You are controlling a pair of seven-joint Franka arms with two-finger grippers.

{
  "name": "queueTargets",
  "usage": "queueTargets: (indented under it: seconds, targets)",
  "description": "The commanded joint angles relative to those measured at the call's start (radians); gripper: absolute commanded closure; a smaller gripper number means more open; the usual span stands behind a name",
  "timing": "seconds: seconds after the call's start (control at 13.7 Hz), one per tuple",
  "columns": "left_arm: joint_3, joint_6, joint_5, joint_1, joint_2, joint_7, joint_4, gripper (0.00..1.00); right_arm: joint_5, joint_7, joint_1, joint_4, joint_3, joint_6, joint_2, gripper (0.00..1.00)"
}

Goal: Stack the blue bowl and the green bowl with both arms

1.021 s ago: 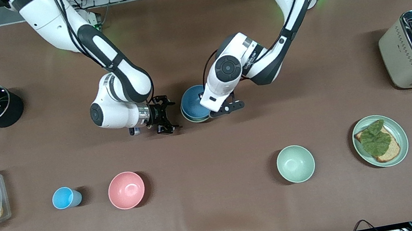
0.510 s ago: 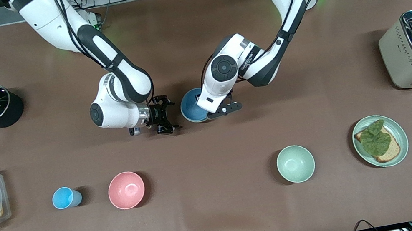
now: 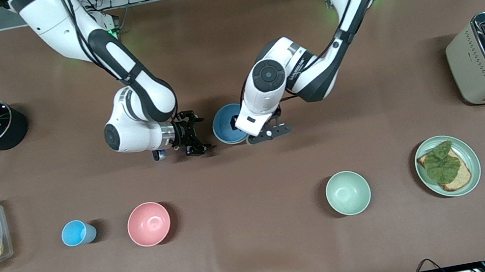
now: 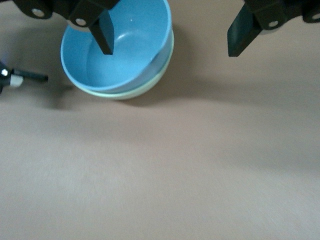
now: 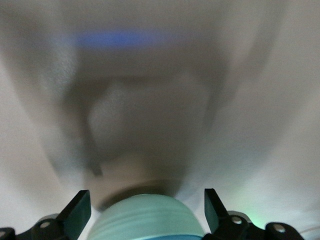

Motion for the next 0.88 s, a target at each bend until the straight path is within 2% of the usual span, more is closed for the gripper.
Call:
queueTargets:
  seconds: [0.0, 0.36, 0.58, 0.73, 0.8]
  targets:
    - [0.004, -0.074, 0.032, 0.031, -0.069, -0.024, 0.009, 0.00, -0.131, -0.016, -0.024, -0.051, -0.028, -0.102, -0.078, 0.00]
    - [0.006, -0.280, 0.059, 0.054, -0.084, -0.013, 0.150, 0.00, -0.370, -0.028, -0.024, -0.033, -0.166, -0.372, -0.145, 0.00]
    - [0.027, -0.351, 0.062, 0.074, -0.142, 0.000, 0.161, 0.00, -0.472, -0.026, -0.025, -0.010, -0.212, -0.478, -0.187, 0.00]
    - [0.030, -0.415, 0.061, 0.125, -0.193, 0.051, 0.161, 0.00, -0.528, -0.030, -0.025, -0.021, -0.238, -0.508, -0.234, 0.00]
    - [0.027, -0.455, 0.053, 0.154, -0.218, 0.098, 0.161, 0.00, -0.585, -0.042, -0.035, -0.019, -0.251, -0.542, -0.265, 0.00]
